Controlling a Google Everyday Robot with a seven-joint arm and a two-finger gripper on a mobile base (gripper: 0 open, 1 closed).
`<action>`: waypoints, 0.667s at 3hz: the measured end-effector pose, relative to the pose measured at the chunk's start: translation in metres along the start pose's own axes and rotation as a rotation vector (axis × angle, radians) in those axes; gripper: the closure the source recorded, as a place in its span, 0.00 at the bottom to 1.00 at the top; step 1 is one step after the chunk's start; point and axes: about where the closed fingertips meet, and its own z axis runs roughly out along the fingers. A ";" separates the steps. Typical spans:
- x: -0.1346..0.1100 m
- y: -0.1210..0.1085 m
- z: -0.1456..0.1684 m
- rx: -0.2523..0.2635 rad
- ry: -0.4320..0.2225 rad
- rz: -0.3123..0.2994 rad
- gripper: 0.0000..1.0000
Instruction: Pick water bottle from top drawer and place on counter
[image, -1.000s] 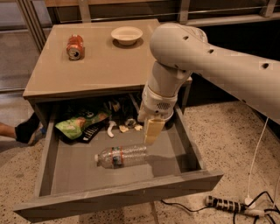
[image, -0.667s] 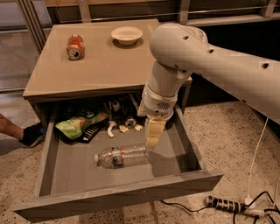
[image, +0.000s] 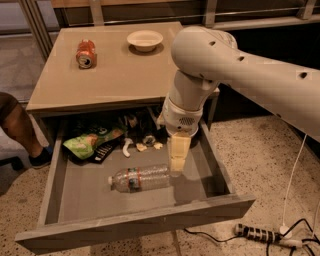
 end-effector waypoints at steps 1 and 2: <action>0.000 0.000 0.000 0.000 0.000 0.000 0.08; 0.000 0.000 0.000 0.000 0.000 0.000 0.31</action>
Offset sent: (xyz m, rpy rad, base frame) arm 0.0000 0.0000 0.0000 0.0000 0.0000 0.0000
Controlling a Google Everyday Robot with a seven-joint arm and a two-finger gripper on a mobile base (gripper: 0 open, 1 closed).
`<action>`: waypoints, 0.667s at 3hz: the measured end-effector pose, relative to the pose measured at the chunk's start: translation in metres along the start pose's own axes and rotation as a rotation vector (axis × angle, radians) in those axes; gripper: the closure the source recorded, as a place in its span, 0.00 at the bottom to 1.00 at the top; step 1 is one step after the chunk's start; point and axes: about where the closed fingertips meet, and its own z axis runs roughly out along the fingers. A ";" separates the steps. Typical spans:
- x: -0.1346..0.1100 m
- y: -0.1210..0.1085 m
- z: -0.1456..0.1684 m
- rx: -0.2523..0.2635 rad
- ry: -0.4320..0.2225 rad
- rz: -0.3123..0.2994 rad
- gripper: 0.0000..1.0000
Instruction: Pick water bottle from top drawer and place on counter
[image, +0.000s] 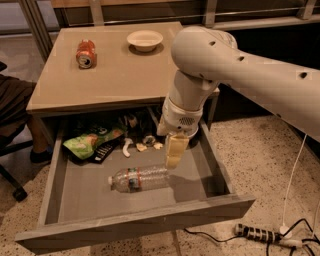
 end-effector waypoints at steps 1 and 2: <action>0.000 0.000 0.000 0.000 0.000 0.000 0.24; -0.001 0.000 0.001 -0.003 0.001 -0.002 0.36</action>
Offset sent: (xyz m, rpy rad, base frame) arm 0.0000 0.0000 0.0000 0.0000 0.0000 0.0000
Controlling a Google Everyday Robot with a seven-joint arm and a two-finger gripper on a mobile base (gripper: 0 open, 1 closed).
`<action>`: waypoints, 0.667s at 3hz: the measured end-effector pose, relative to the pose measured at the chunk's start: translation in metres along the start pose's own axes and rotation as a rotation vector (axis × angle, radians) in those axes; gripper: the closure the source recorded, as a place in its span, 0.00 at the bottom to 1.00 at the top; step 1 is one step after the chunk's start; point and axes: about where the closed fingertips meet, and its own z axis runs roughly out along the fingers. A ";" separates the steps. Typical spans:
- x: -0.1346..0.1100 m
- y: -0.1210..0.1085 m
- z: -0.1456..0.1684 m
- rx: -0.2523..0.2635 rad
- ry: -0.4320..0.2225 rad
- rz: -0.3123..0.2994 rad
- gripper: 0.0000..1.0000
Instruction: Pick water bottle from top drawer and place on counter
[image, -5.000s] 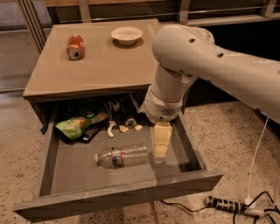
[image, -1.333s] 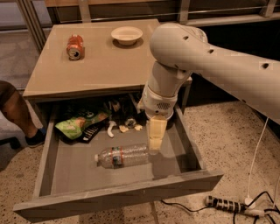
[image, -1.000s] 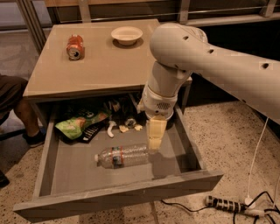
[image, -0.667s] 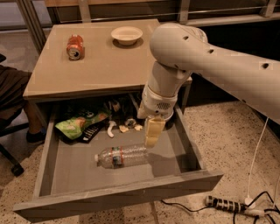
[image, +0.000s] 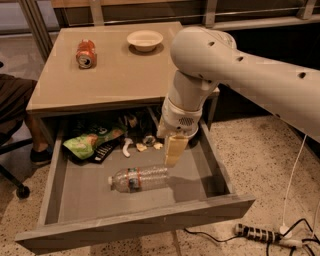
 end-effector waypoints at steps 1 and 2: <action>-0.003 -0.001 0.010 -0.012 -0.008 -0.004 0.38; -0.007 -0.003 0.021 -0.031 -0.007 -0.011 0.39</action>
Offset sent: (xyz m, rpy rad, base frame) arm 0.0009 0.0213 -0.0304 -0.0002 0.0482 0.0336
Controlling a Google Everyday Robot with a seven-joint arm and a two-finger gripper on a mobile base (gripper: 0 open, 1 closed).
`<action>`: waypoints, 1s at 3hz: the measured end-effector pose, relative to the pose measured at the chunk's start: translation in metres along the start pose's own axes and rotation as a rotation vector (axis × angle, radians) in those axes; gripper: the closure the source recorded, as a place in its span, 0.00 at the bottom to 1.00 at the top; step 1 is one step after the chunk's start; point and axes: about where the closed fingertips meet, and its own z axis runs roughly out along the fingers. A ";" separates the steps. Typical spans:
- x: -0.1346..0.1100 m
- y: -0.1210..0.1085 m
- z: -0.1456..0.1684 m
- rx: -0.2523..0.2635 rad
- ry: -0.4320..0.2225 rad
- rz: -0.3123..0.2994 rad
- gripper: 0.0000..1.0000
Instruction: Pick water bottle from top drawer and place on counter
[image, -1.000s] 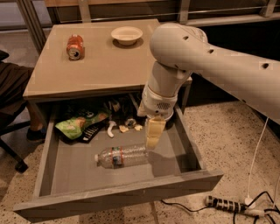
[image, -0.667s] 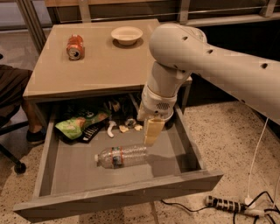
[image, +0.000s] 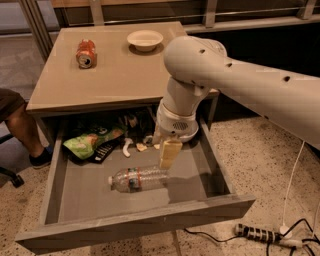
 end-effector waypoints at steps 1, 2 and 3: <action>-0.004 -0.002 0.008 -0.012 0.006 -0.007 0.38; -0.007 -0.002 0.015 -0.025 0.009 -0.013 0.40; -0.009 -0.003 0.020 -0.033 0.011 -0.017 0.40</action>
Offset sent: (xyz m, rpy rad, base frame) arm -0.0005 0.0184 -0.0196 -0.0157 0.0315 0.0331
